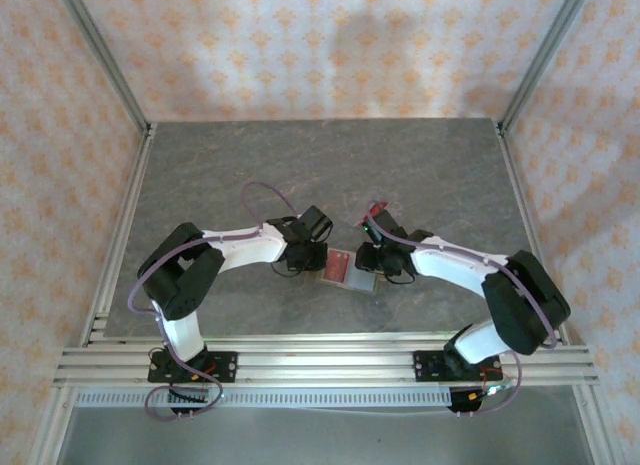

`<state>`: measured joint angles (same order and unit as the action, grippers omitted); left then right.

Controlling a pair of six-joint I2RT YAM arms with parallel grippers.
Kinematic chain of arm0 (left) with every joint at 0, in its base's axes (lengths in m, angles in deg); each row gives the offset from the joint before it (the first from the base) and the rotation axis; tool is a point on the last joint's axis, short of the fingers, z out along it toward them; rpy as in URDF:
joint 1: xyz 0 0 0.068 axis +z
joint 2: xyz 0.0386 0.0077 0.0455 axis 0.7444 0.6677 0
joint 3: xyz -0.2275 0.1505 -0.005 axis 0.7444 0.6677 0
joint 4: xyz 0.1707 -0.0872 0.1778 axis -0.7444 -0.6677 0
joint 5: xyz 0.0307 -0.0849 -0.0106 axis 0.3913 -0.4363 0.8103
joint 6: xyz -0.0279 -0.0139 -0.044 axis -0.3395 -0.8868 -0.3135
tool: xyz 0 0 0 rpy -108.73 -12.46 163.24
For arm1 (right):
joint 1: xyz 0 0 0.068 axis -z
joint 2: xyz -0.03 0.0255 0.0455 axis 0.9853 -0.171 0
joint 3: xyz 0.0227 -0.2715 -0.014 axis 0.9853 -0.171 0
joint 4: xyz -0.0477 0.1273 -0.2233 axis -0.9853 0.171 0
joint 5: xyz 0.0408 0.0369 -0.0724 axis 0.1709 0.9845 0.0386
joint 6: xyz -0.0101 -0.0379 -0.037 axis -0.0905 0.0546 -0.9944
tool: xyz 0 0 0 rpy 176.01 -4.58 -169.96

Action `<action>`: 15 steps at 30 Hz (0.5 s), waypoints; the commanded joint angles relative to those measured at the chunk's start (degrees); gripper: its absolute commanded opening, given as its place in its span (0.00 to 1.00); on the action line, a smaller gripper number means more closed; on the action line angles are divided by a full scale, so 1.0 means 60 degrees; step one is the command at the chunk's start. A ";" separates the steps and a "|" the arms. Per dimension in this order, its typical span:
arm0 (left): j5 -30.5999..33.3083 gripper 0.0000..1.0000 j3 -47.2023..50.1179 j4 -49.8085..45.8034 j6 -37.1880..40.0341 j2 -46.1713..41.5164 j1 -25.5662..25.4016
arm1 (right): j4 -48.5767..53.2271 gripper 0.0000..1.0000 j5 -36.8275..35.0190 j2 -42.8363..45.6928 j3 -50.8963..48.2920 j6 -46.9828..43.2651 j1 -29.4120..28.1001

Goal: Put the credit cards into the card holder
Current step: Insert the credit card into the card slot.

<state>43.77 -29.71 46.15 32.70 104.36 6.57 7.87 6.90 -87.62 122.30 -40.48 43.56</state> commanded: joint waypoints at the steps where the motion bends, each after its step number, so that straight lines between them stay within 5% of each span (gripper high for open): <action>1: -0.0742 0.06 0.0113 0.0082 0.0070 0.0682 -0.0447 | 0.0153 0.41 -0.0731 -0.0287 0.0359 -0.0323 -0.0197; 10: -0.0753 0.06 0.0132 0.0097 0.0083 0.0661 -0.0445 | 0.1102 0.42 -0.2790 0.0502 0.0568 -0.0023 -0.0798; 15: -0.0733 0.06 0.0160 0.0097 0.0077 0.0660 -0.0445 | 0.1187 0.42 -0.2649 0.0747 0.0965 -0.0134 -0.1077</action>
<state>43.79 -29.75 46.04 32.72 104.36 6.57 13.40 -6.28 -84.23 125.82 -41.09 37.98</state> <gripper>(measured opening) 0.064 0.419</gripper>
